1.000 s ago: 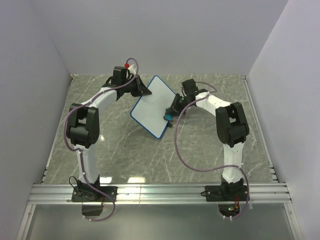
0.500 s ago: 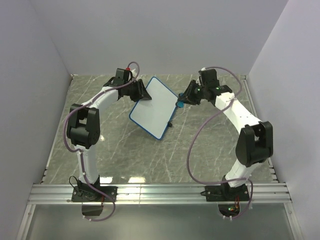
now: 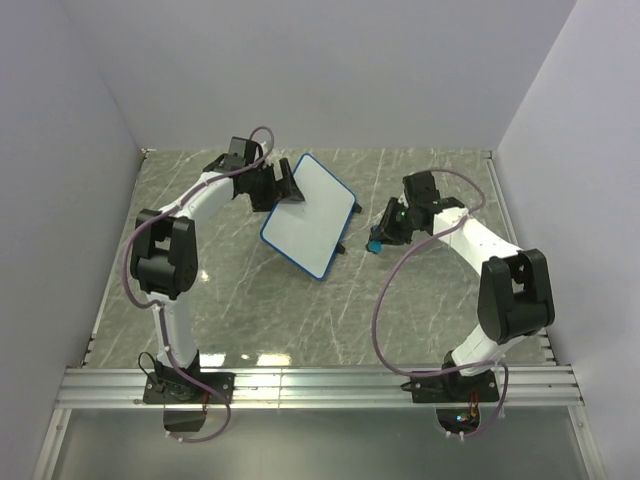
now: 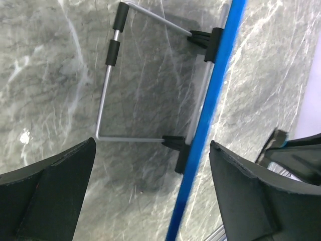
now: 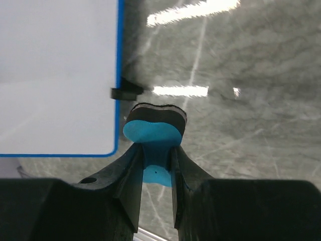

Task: Erase the whiteboard

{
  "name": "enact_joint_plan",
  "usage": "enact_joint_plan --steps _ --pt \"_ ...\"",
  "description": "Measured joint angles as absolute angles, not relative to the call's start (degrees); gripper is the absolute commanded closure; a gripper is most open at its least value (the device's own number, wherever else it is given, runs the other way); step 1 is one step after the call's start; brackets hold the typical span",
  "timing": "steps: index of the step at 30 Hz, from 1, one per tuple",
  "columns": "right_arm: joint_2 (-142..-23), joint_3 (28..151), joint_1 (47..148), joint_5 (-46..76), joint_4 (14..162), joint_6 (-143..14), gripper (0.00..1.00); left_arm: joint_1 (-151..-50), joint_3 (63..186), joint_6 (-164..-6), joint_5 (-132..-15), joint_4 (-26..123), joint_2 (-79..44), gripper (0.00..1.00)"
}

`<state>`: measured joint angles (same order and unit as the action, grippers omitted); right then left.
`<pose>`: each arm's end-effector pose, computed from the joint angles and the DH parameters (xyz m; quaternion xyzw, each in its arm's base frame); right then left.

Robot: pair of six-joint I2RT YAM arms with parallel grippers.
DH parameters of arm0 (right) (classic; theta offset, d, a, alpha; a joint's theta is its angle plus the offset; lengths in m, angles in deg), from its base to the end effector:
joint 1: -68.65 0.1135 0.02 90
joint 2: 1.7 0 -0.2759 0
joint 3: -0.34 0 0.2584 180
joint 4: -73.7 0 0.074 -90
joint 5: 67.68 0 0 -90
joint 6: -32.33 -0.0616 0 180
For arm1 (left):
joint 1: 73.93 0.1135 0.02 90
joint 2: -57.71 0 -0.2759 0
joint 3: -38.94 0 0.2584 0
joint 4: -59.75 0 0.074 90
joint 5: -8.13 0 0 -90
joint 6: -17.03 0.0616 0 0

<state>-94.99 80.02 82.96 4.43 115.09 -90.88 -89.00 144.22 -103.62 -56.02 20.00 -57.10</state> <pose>0.3471 0.1081 0.2195 0.1086 0.9370 0.2554 0.2121 0.4517 -0.1494 0.2231 -0.0468 0.9159 -0.3250 0.2310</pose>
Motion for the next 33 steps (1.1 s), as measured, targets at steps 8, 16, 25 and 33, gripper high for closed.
enact_joint_plan --steps 8,16,25,33 --pt "-91.9 73.4 83.0 7.2 116.4 -88.9 0.58 -84.7 143.2 -103.6 -58.0 18.6 -48.2 0.01" --pt "-94.2 70.5 83.5 7.7 116.9 -87.6 0.11 -79.2 133.0 -101.6 -65.0 17.7 -33.3 0.00" --pt "-88.8 72.9 84.7 6.6 122.2 -89.4 0.07 -79.1 120.2 -100.2 -71.2 12.6 -20.4 0.01" --pt "-64.5 77.8 88.1 3.2 122.6 -89.2 0.00 -79.1 118.1 -100.7 -75.6 10.5 -8.2 0.01"
